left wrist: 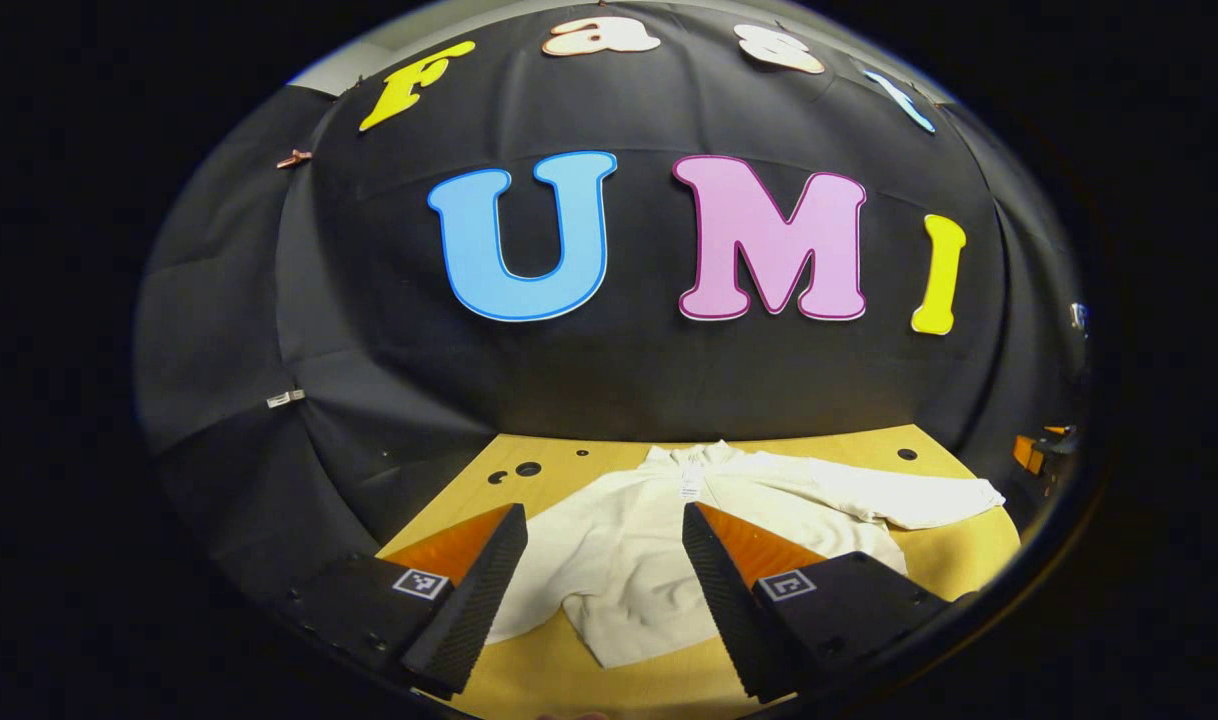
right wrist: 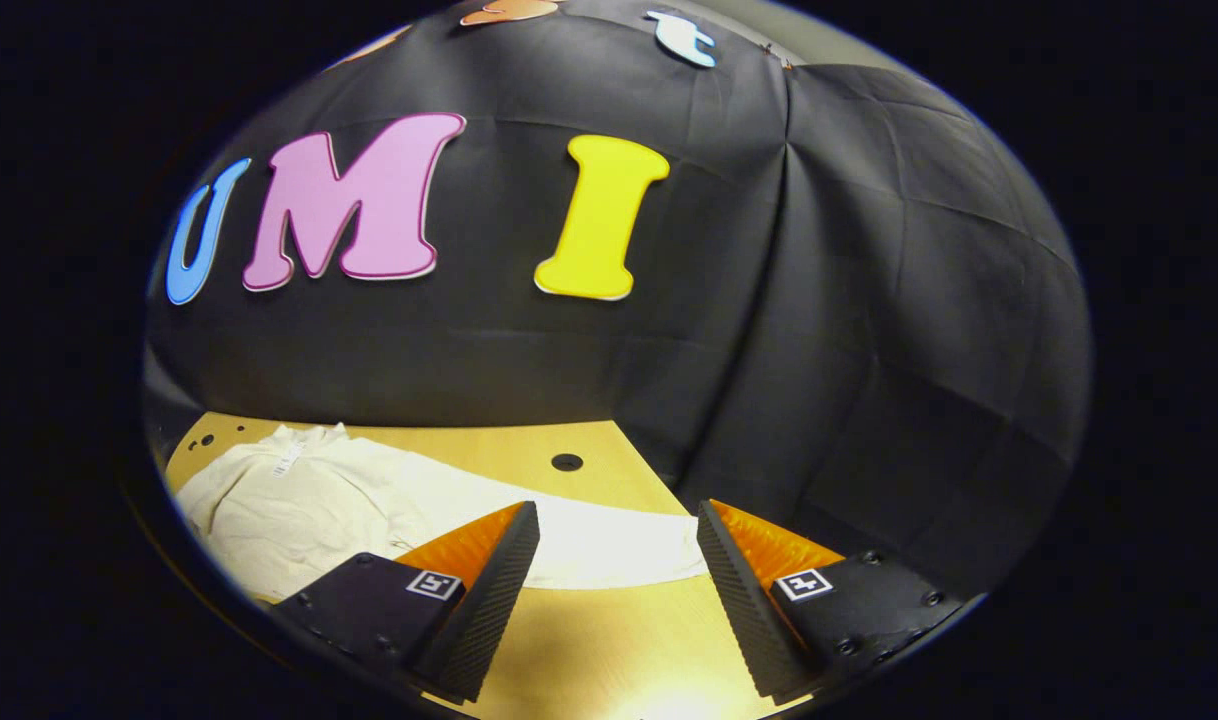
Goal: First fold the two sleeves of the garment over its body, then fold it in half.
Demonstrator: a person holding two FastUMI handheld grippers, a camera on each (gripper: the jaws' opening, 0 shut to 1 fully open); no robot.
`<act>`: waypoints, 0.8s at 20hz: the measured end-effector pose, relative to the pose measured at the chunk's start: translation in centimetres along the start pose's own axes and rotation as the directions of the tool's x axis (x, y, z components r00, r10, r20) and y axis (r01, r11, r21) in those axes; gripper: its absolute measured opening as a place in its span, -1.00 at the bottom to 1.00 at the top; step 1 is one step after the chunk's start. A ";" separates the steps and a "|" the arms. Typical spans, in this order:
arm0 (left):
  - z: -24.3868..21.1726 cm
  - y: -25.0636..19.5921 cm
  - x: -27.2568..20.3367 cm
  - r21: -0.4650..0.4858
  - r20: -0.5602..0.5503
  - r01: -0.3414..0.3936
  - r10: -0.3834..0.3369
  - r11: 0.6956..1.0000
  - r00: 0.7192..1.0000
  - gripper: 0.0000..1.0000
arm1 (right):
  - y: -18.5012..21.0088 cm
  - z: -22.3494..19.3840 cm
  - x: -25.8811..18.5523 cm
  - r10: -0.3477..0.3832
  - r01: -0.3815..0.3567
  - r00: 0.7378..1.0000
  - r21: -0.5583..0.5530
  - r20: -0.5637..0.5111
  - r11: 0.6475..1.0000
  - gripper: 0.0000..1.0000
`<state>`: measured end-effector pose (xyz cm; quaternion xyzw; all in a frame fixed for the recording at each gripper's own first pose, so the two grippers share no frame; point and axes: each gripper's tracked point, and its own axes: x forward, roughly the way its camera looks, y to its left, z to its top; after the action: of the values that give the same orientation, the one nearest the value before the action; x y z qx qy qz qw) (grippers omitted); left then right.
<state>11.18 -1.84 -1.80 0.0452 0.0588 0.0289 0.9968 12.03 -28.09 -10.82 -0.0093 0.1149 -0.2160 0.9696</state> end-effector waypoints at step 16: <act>-4.2 -0.2 2.2 -0.071 -0.203 -0.090 0.074 0.993 0.976 0.93 | -9.3 -12.4 14.5 -0.092 0.130 0.931 0.085 -0.354 0.988 0.95</act>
<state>12.84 -1.54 -6.26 0.0048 0.1556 0.0768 0.9848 18.13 -42.28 -25.42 0.0747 0.2724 -0.2748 0.9191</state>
